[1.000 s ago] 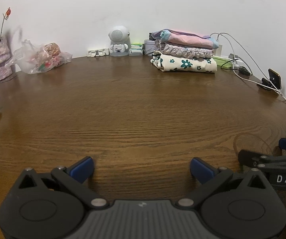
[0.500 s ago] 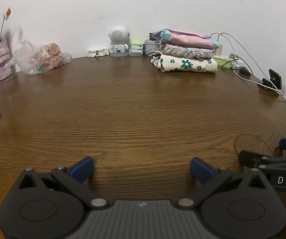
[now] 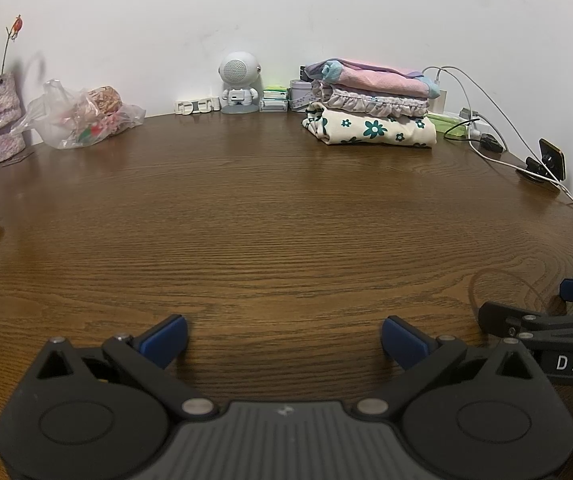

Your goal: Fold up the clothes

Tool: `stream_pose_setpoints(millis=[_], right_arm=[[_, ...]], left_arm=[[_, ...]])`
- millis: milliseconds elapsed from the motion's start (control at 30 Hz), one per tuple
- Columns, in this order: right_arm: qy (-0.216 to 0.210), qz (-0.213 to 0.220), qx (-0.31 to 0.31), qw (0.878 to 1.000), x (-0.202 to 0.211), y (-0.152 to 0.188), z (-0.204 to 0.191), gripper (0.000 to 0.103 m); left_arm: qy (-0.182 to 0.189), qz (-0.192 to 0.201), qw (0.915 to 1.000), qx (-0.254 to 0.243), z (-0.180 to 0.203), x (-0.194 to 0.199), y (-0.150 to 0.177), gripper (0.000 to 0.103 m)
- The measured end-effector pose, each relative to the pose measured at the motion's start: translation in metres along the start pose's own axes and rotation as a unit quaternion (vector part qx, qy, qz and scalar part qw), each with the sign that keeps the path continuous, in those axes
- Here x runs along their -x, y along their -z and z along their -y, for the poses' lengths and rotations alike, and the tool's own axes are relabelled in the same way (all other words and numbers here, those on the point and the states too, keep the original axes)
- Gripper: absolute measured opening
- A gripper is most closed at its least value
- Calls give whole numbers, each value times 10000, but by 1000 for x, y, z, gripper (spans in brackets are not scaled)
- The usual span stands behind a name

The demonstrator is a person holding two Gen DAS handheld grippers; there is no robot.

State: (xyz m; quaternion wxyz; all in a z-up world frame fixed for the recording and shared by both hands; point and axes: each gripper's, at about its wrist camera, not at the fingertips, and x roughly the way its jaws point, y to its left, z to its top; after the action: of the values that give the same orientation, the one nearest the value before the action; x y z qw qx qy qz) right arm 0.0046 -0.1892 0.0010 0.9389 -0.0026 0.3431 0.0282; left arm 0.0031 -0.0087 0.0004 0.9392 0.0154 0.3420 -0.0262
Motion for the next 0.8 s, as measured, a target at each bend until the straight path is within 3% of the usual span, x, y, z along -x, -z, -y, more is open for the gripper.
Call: stream_pose_setpoints(millis=[800], right_arm=[[13, 13, -45, 10000, 0, 0, -1, 102]], left_arm=[[-2, -2, 10000, 5, 0, 0, 0, 103]])
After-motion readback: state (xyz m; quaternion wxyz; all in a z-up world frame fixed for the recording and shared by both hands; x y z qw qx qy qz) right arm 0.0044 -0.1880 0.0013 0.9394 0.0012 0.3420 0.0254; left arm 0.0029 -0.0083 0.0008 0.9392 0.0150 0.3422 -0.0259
